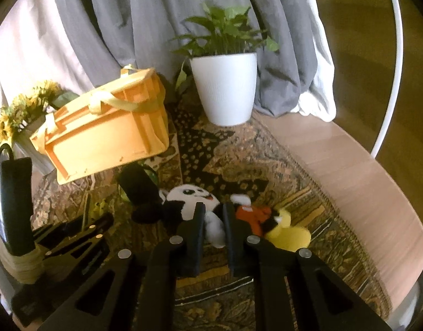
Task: Organize soft objects
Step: 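Lift the strap and Mickey plush and carry both over the crate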
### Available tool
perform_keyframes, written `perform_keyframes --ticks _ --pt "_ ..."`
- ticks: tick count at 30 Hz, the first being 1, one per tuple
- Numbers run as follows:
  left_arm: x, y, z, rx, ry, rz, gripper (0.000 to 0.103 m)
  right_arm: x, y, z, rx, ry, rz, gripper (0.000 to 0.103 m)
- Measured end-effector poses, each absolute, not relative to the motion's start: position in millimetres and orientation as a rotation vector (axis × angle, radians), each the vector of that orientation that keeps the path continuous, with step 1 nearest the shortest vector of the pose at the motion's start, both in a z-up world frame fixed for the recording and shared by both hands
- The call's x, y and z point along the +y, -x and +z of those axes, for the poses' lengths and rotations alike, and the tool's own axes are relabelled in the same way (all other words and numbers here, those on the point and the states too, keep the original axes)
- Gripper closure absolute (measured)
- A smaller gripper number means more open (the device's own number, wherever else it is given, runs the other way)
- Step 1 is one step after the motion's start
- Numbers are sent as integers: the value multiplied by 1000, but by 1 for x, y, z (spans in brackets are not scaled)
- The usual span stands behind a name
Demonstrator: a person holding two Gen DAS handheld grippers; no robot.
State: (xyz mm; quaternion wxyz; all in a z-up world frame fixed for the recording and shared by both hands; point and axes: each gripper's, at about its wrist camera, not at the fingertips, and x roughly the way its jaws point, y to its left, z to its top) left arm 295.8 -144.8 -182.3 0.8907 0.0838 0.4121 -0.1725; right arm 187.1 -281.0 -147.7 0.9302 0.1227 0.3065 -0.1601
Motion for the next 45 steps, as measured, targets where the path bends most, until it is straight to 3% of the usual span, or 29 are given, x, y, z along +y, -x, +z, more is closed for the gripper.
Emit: perform_keyframes --ticks 45 --pt "-58 -283 -23 589 -42 -350 72 -208 -216 -8 306 -102 -98 91"
